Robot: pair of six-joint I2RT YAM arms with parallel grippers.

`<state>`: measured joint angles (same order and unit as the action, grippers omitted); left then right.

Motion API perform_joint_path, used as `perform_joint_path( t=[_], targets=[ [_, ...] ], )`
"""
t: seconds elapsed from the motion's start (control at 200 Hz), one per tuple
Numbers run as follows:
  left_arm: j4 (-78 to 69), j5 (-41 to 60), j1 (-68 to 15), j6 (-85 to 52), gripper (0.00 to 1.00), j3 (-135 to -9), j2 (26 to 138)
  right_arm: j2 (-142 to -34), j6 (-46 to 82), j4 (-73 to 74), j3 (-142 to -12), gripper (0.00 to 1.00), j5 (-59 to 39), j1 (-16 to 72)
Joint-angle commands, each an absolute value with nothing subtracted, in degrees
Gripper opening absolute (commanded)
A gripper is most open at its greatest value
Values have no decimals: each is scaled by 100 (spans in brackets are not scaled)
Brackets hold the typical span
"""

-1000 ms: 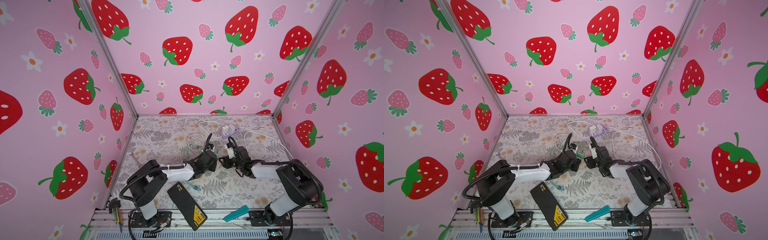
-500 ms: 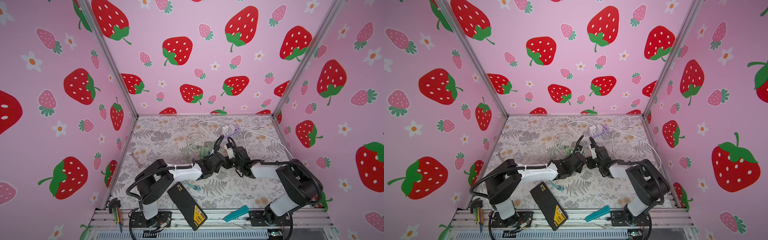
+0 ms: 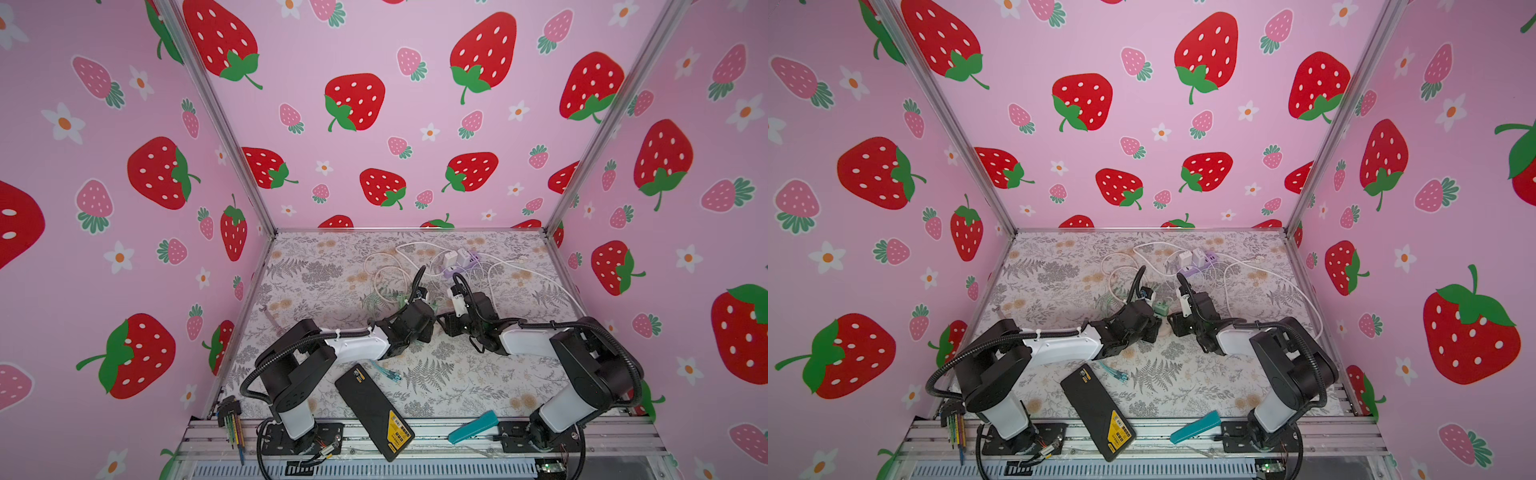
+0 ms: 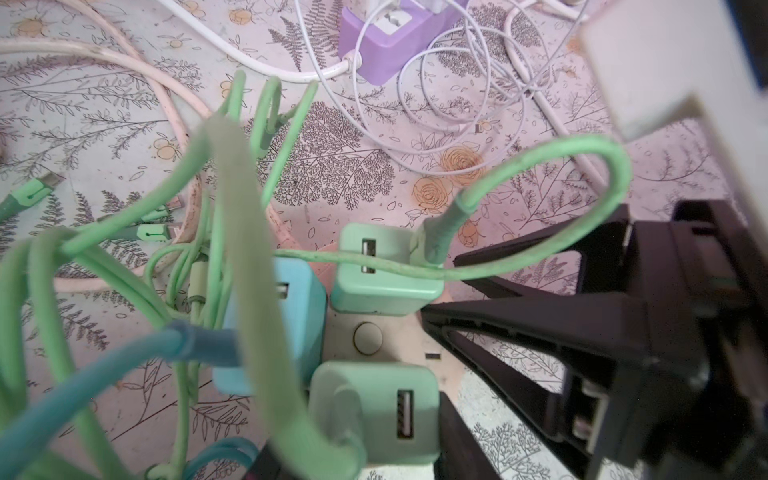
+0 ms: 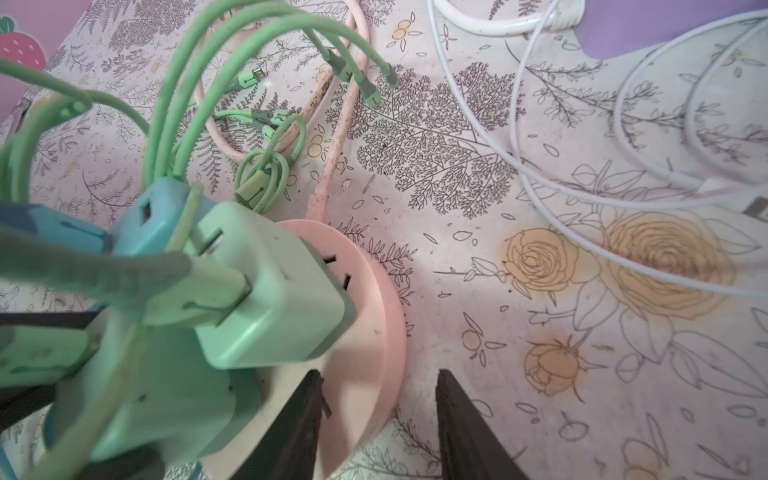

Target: Pull the plug off the socket

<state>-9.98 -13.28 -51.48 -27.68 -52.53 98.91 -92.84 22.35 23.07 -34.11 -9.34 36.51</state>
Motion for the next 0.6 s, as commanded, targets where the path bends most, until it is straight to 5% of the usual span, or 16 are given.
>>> perform_joint_path(
  t=[0.0, 0.596],
  targets=[
    [-1171, -878, -5104, -3297, 21, -5298, 9944, -9644, 2065, 1195, -3219, 46, -984, 3823],
    [32, -2306, -5832, -2603, 21, -6439, 10576, -9667, 2004, 1187, -3241, 46, -1103, 3823]
  ],
)
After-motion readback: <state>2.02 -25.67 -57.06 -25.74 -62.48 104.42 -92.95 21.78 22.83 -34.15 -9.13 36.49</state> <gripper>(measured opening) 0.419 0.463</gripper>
